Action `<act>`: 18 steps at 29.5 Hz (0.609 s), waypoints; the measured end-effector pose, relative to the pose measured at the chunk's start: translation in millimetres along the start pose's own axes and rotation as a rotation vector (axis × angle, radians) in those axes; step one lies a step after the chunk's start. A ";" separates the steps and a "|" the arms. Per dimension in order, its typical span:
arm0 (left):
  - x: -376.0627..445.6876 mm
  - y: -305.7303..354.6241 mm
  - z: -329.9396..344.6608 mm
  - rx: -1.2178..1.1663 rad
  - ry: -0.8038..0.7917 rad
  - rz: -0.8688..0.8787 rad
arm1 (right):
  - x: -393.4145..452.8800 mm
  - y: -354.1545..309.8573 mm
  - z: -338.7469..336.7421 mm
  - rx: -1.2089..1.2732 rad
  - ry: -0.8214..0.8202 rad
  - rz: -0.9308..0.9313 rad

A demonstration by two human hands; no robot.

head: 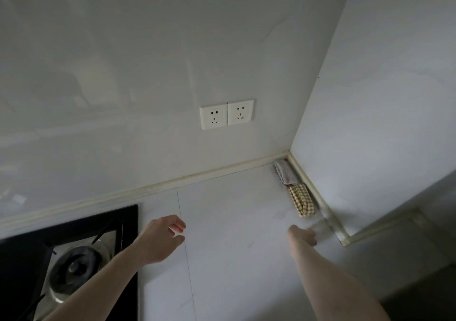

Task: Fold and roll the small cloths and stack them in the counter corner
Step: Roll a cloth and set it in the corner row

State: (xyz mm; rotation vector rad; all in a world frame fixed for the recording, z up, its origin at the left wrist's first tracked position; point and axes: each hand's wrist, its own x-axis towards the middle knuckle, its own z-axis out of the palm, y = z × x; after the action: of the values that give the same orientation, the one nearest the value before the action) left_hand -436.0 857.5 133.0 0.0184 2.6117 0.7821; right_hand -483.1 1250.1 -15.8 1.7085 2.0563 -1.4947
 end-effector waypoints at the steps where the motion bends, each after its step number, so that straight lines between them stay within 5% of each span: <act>1: -8.1 -5.6 0.5 -0.005 0.002 -0.010 | -12.4 4.8 5.1 -0.078 -0.013 -0.034; 7: -90.8 -68.8 -8.2 -0.019 0.059 -0.154 | -89.6 32.7 55.6 -0.599 -0.309 -0.490; 18: -327.8 -204.6 -14.3 -0.131 0.342 -0.457 | -350.0 111.1 143.2 -0.773 -0.786 -1.008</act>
State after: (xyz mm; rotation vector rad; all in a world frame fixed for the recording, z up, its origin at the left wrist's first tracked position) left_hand -120.5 635.7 161.1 -0.7839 2.7017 0.8381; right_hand -334.6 891.0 50.5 -0.2368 2.4760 -0.9279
